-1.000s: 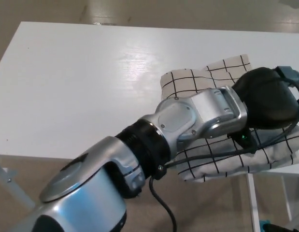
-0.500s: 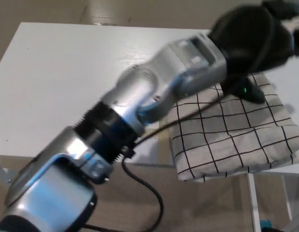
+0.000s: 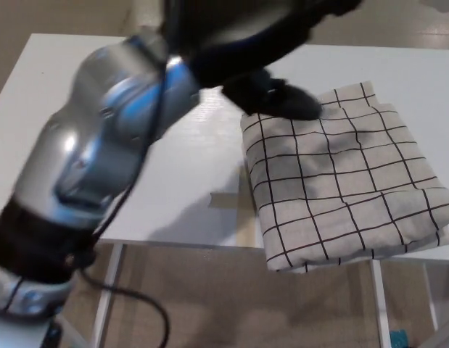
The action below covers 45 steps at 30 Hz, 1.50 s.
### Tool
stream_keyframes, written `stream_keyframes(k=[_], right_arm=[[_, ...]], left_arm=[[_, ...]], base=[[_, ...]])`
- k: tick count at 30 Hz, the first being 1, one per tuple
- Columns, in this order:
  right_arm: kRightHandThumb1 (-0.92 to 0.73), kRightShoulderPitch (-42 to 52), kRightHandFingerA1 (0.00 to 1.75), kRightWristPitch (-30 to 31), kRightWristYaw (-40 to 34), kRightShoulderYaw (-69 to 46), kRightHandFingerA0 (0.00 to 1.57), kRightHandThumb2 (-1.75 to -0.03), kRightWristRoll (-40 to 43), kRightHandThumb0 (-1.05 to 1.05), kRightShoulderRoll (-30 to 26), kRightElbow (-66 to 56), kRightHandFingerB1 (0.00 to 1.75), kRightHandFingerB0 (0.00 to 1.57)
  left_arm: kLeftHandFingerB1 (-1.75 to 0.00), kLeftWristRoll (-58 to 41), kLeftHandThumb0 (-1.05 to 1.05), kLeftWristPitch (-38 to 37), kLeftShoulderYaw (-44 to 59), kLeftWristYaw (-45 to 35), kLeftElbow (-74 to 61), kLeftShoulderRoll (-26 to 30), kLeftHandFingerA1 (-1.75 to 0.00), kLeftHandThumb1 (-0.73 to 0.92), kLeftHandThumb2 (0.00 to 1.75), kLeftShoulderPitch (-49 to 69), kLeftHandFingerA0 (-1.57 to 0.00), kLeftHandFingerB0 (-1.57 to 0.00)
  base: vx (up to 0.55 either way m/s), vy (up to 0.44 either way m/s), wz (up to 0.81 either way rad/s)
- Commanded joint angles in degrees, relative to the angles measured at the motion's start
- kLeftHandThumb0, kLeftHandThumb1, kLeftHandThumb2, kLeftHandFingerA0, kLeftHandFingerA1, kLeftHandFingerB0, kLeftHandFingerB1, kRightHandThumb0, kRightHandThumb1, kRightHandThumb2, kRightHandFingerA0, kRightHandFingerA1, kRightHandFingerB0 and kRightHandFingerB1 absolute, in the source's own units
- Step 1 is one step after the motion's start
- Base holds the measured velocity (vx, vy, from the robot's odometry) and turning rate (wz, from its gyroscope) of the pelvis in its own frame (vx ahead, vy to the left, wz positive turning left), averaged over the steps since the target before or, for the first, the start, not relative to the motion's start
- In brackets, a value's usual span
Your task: Use the left hand to fold a white towel with checkered patterns in half.
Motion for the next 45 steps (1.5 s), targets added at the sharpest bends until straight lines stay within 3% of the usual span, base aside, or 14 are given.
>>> stream_keyframes(k=[1, 8, 11, 13, 19, 22, 23, 24, 27, 29, 30, 34, 37, 45], right_arm=[[-0.71, 6.7, 0.68, 8.4, 2.9, -4.3, 0.42, -0.61, 10.5, -0.33, -1.1, -15.6, 0.57, 0.65], [-0.7, 7.5, 0.67, 10.9, 3.1, -4.8, 0.43, -0.61, 10.9, -0.34, -2.2, -21.4, 0.57, 0.62], [-0.69, 8.1, 0.66, 10.5, 3.0, -4.9, 0.45, -0.61, 9.6, -0.35, -2.3, -22.2, 0.57, 0.62], [-0.69, 8.4, 0.66, 10.1, 3.2, -4.9, 0.45, -0.61, 9.4, -0.36, -2.3, -22.8, 0.56, 0.62], [-0.69, 9.3, 0.66, 9.9, 3.4, -4.4, 0.45, -0.61, 9.4, -0.35, -1.0, -22.2, 0.57, 0.63], [-0.69, 10.0, 0.66, 7.7, 4.0, -4.2, 0.45, -0.61, 9.1, -0.33, -0.6, -20.0, 0.57, 0.63], [-0.69, 10.2, 0.66, 7.5, 4.1, -4.1, 0.45, -0.61, 8.9, -0.33, -0.6, -19.7, 0.57, 0.63], [-0.68, 10.7, 0.67, 8.0, 4.0, -4.1, 0.46, -0.6, 8.2, -0.31, -0.7, -20.0, 0.57, 0.63], [-0.68, 11.3, 0.67, 9.3, 3.8, -3.9, 0.46, -0.6, 7.7, -0.31, -0.6, -20.6, 0.57, 0.63], [-0.69, 11.3, 0.68, 9.4, 4.0, -3.9, 0.46, -0.61, 7.9, -0.3, -0.5, -20.2, 0.57, 0.63], [-0.69, 11.3, 0.67, 9.5, 4.4, -4.0, 0.45, -0.61, 8.3, -0.3, -0.5, -19.4, 0.58, 0.63], [-0.7, 11.2, 0.66, 9.0, 4.0, -4.1, 0.44, -0.61, 7.5, -0.3, -0.3, -17.4, 0.58, 0.62], [-0.68, 9.7, 0.65, 3.5, 3.6, -4.7, 0.48, -0.6, 7.9, -0.29, 1.1, -11.2, 0.57, 0.66], [-0.66, 9.6, 0.62, 2.1, 5.1, -2.5, 0.52, -0.59, 6.0, -0.3, 3.0, -0.8, 0.56, 0.69]], left_arm=[[-0.37, -55.1, -0.7, 5.9, 32.8, -20.6, -35.5, 13.2, -0.35, 0.42, 0.72, 39.5, -0.08, -0.17], [-0.39, -71.3, -0.63, 6.7, 45.7, -28.8, -35.8, 11.8, -0.36, 0.39, 0.69, 60.6, -0.12, -0.27], [-0.4, -78.2, -0.63, 6.5, 48.7, -33.4, -32.9, 9.1, -0.4, 0.38, 0.69, 71.3, -0.27, -0.34], [-0.34, -79.5, -0.57, 5.8, 48.9, -35.4, -30.6, 7.1, -0.34, 0.43, 0.54, 76.0, -0.36, -0.43], [-0.38, -79.0, -0.63, 4.5, 48.3, -38.1, -26.6, 5.1, -0.38, 0.38, 0.58, 82.9, -0.4, -0.5], [-0.39, -78.2, -0.59, 5.0, 47.6, -40.2, -24.1, 4.8, -0.39, 0.39, 0.54, 86.4, -0.55, -0.61], [-0.48, -77.4, -0.61, 5.3, 47.1, -40.8, -22.8, 4.9, -0.48, 0.35, 0.71, 87.4, -0.55, -0.6], [-0.44, -75.3, -0.56, 6.7, 46.1, -41.2, -20.0, 4.9, -0.45, 0.4, 0.53, 87.7, -0.76, -0.78], [-0.47, -72.5, -0.55, 7.9, 44.4, -41.8, -14.6, 4.5, -0.48, 0.4, 0.53, 87.6, -0.83, -0.85], [-0.54, -70.7, -0.61, 8.1, 43.7, -41.6, -11.8, 4.2, -0.54, 0.33, 0.64, 87.3, -0.8, -0.86], [-0.48, -68.0, -0.55, 7.6, 42.6, -41.0, -7.8, 3.7, -0.5, 0.38, 0.53, 86.6, -0.85, -0.87], [-0.45, -60.9, -0.56, 3.9, 40.7, -37.9, 1.9, 1.9, -0.51, 0.38, 0.53, 84.9, -0.87, -0.77], [-0.49, -53.5, -0.61, 3.0, 39.3, -32.7, 14.1, 0.4, -0.57, 0.31, 0.64, 81.2, -0.83, -0.67], [-0.34, -39.1, -0.65, -6.7, 35.5, -16.7, 36.8, -1.9, -0.37, 0.42, 0.54, 71.8, -0.47, -0.44]], base=[[0.0, 0.0, 0.0], [0.0, 0.0, 0.0], [0.0, 0.0, 0.0], [0.0, 0.0, 0.0], [0.0, 0.0, 0.0], [0.0, 0.0, 0.0], [0.0, 0.0, 0.0], [0.0, 0.0, 0.0], [0.0, 0.0, 0.0], [0.0, 0.0, 0.0], [0.0, 0.0, 0.0], [0.0, 0.0, 0.0], [0.0, 0.0, 0.0], [0.0, 0.0, 0.0]])
